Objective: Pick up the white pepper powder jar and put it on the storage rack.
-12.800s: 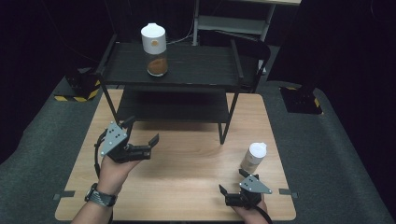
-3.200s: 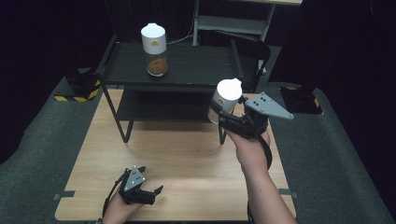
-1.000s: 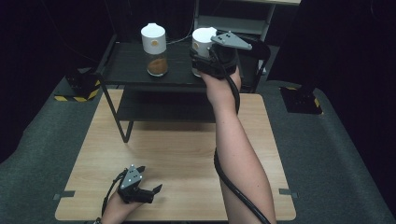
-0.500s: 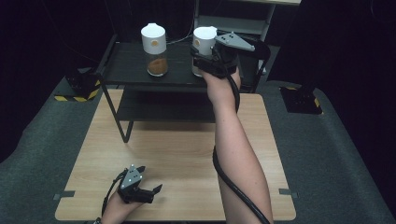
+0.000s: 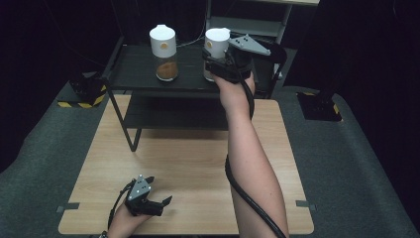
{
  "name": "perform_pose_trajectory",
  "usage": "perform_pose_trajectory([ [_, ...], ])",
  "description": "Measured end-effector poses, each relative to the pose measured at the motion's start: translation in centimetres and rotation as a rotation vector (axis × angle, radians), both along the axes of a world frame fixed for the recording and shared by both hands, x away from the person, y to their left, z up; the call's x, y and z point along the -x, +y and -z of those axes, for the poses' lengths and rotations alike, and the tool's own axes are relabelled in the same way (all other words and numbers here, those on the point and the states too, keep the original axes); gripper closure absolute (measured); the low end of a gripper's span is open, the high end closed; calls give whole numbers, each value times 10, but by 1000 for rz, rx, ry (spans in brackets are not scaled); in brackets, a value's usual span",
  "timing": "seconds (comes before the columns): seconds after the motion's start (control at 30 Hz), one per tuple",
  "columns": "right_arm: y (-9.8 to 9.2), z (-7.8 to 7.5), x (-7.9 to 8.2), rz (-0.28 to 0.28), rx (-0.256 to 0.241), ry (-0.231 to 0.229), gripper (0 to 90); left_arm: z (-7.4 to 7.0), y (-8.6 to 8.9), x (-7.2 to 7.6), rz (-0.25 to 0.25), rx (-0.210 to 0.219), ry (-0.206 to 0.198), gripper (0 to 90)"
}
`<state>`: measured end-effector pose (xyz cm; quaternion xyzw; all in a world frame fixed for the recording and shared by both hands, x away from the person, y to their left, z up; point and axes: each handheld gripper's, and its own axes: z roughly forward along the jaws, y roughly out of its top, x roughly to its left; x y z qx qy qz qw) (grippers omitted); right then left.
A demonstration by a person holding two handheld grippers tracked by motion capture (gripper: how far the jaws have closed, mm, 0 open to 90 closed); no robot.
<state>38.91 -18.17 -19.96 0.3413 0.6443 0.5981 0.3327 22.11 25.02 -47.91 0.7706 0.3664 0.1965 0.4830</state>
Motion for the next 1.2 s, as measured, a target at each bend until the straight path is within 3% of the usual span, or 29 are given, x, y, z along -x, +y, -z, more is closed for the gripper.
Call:
perform_pose_trajectory([
  [0.2,0,-1,0,-2,-1,14,271,0,0,1,-2,1,-4,10],
  [0.57,-2,0,7,5,14,8,1,0,0,0,-1,-3,2,10],
  [0.7,-5,0,11,-9,35,15,0,0,0,0,-1,-1,1,10],
  [1.2,-18,3,43,-33,12,-4,0,-2,-5,1,2,-28,-2,10],
])
